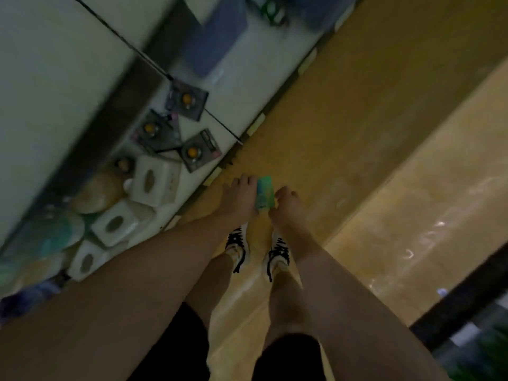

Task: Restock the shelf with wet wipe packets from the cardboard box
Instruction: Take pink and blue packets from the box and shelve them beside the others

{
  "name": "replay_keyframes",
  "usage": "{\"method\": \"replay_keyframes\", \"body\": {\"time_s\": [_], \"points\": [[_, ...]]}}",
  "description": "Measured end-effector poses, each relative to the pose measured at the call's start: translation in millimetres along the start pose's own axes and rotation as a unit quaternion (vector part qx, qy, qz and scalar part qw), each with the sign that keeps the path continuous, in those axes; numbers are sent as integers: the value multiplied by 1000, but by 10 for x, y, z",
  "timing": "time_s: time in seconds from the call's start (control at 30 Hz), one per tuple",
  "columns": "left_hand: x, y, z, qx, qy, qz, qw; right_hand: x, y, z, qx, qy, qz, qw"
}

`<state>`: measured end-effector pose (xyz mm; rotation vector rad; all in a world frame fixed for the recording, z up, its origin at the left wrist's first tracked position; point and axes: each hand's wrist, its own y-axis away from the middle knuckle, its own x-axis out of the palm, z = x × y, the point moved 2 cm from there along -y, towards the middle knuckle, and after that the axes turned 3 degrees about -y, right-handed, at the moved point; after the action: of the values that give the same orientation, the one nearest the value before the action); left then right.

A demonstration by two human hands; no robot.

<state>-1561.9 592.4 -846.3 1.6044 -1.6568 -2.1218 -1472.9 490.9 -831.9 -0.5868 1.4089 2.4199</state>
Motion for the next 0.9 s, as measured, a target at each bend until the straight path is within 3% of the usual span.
{"method": "replay_keyframes", "body": {"time_s": [0.23,0.5,0.67,0.9], "points": [[-1721,1265,-333,-51,42,-59,996,-1385,1145,1058,-75,108,-15,991],[-2758,2391,-385,-161,186,-153,957,-2412,2011,1897,-230,152,-53,960],[-3227,3054,-233,-223,260,-213,915,-2641,2484,2548,-299,195,-54,932],[-3728,4022,335,-300,306,-295,854,-2426,3158,3507,-416,254,-24,873]]}}
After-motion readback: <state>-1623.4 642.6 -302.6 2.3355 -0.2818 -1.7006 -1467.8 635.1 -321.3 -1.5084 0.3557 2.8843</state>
